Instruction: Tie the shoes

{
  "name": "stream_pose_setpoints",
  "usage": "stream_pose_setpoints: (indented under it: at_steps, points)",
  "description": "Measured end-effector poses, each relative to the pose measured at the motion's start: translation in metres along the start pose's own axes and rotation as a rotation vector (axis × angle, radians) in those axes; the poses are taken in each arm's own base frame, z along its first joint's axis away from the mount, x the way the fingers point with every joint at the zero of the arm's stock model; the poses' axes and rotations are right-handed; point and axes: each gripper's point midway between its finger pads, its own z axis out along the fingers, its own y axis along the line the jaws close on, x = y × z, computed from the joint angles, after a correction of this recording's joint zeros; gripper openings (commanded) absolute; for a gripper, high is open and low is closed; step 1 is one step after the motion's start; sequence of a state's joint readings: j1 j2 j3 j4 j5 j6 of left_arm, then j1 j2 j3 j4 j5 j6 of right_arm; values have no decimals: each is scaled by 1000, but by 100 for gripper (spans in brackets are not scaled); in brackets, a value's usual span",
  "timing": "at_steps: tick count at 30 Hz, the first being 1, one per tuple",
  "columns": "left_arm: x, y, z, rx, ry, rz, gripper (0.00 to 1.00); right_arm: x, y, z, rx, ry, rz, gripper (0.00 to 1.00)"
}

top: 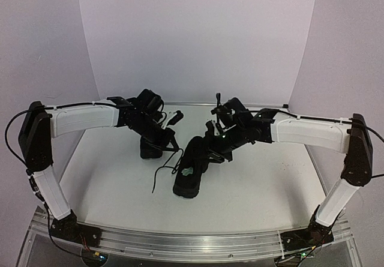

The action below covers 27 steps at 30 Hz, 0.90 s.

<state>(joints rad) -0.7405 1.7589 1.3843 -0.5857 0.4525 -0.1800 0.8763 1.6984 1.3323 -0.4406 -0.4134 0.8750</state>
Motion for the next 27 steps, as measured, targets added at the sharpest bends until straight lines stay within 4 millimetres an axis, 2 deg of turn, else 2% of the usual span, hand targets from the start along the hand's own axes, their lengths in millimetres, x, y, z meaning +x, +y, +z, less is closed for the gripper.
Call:
stream_pose_setpoints:
  at_steps: [4, 11, 22, 27]
  points:
    - [6, -2, 9, 42, 36, -6, 0, -3, 0, 14, -8, -3, -12, 16]
    - [5, -8, 9, 70, 42, -6, 0, -2, -16, 41, 27, 16, -9, 9]
    - [-2, -4, 4, 67, 24, -11, 0, 2, -32, 70, 72, 40, -19, 7]
    - [-4, 0, 3, 63, 20, -12, 0, -4, -26, 72, 65, 22, -31, 9]
